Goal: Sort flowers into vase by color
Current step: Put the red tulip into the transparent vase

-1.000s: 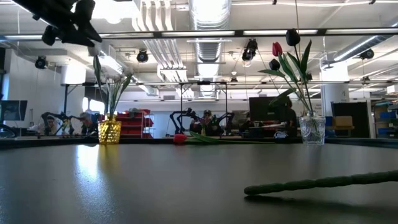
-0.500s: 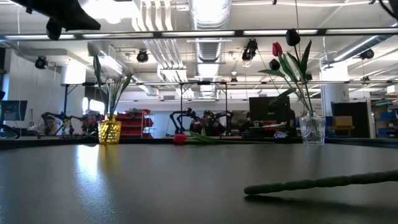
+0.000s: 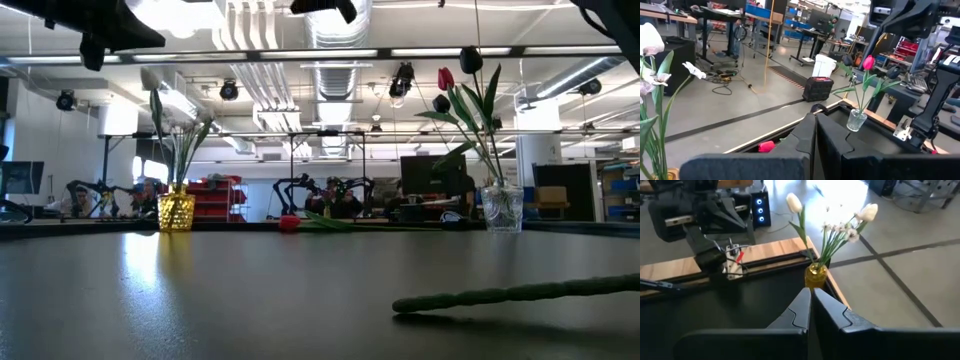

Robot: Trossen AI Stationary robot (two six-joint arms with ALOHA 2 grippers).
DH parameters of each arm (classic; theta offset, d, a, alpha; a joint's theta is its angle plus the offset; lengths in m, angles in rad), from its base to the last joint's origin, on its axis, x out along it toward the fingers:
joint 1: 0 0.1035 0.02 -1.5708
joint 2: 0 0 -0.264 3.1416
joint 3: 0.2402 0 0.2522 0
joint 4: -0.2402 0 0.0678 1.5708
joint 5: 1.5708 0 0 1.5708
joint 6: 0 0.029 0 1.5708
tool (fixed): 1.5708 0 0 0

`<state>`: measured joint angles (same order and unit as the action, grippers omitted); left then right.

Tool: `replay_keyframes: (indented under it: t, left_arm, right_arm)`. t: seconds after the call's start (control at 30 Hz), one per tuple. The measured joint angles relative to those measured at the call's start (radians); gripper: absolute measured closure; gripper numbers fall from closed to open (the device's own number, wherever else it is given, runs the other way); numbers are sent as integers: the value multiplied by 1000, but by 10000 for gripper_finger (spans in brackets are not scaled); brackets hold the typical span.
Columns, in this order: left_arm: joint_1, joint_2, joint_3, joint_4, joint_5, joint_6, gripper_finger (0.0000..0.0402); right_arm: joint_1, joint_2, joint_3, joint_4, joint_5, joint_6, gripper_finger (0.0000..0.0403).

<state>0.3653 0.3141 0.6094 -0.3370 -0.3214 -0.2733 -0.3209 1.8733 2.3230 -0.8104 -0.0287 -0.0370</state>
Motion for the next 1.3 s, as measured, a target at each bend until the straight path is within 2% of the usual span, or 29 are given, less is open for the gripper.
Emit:
replay_keyframes:
  t: [0.37, 0.57, 0.93, 1.3]
  left_arm:
    - [0, 0, 0, 1, 2, 1, 401]
    - [0, 3, 0, 1, 47, 2, 402]
    - [0, 38, 0, 2, 71, -2, 402]
    - [0, 69, 0, 6, 78, -6, 402]
  right_arm:
    - [-23, 54, -2, -7, -6, -52, 390]
    - [-68, 102, -2, -48, -27, -99, 390]
    - [-174, 238, -2, -197, -57, -214, 390]
    - [-210, 374, -2, -210, -50, -236, 390]
